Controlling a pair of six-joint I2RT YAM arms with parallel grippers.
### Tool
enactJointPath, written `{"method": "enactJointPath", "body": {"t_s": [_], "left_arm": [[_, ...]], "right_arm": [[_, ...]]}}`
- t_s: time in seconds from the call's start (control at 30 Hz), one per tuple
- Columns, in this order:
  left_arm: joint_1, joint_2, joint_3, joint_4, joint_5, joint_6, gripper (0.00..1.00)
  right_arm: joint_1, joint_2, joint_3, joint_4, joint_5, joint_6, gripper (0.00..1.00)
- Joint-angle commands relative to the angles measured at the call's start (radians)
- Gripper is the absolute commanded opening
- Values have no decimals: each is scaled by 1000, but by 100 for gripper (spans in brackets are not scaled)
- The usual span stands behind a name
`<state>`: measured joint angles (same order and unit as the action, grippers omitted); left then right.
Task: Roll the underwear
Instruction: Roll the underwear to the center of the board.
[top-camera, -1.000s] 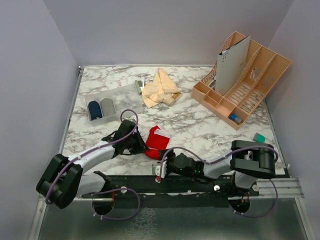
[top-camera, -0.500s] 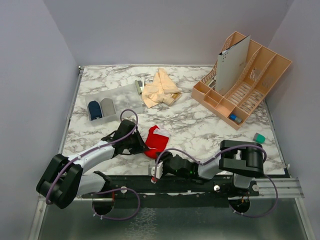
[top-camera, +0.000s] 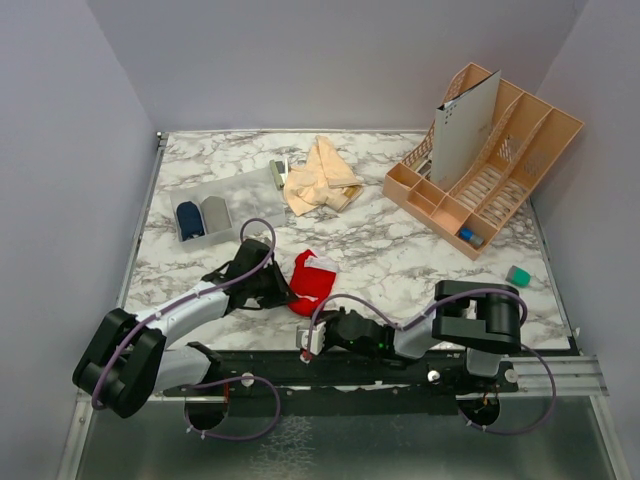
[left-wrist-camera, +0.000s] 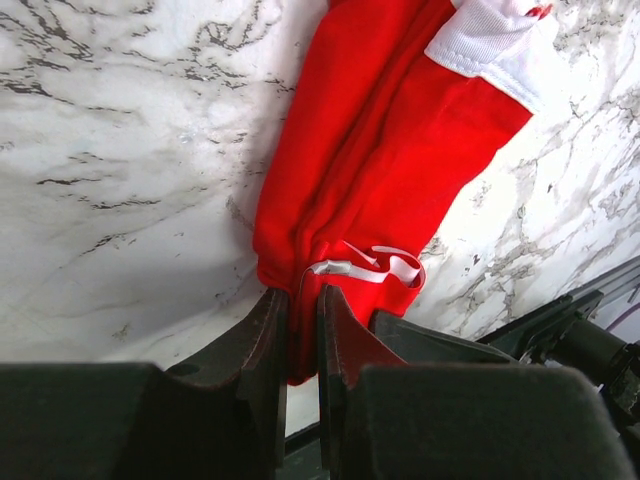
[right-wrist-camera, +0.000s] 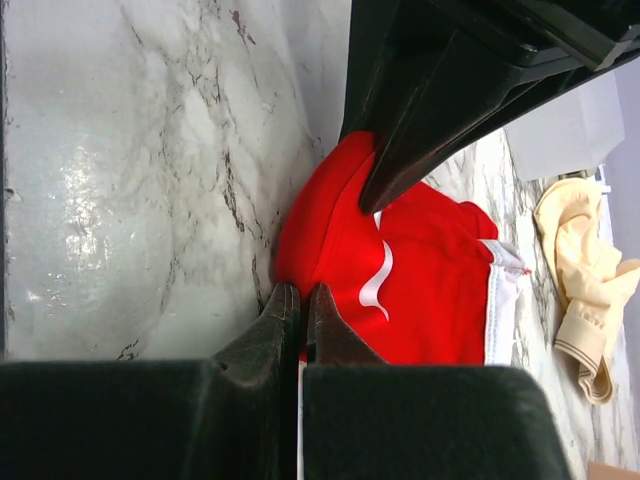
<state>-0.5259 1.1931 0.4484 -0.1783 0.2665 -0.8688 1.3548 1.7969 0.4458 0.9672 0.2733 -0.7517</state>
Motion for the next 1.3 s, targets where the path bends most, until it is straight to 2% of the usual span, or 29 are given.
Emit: {"method": "enactJointPath", "body": {"t_s": [0.0, 0.27, 0.33, 0.4, 0.47, 0.53, 0.67, 0.73, 0.77, 0.93, 1.13, 1.27], "left_arm": [[19, -34, -20, -51, 15, 18, 0], [46, -92, -72, -53, -4, -9, 44], [46, -103, -97, -30, 3, -22, 49], [46, -108, -121, -12, 0, -30, 50], [46, -105, -140, 11, -5, -34, 49], [46, -97, -146, 24, -6, -37, 40], [46, -89, -144, 19, -33, -29, 11], [47, -91, -139, 12, -41, -31, 0], [47, -91, -138, 9, -44, -35, 0], [46, -102, -129, 3, -43, -47, 0], [46, -75, -112, 8, -13, -46, 0], [46, -56, -93, 2, 10, -36, 0]], "right_arm": [[-7, -4, -10, -96, -24, 98, 0], [-73, -150, -41, -92, -215, 363, 1], [-74, -149, -36, -99, -221, 385, 0], [-74, -136, -31, -105, -233, 399, 0], [-74, -118, -27, -103, -244, 407, 0], [-74, -110, -28, -91, -251, 415, 0], [-74, -110, -27, -86, -248, 412, 5], [-74, -113, -20, -108, -251, 395, 18], [-73, -116, -15, -119, -255, 392, 26], [-60, -115, 2, -153, -278, 338, 49], [-23, -61, 49, -179, -151, 169, 52], [-5, 7, 54, -118, -20, 67, 52]]}}
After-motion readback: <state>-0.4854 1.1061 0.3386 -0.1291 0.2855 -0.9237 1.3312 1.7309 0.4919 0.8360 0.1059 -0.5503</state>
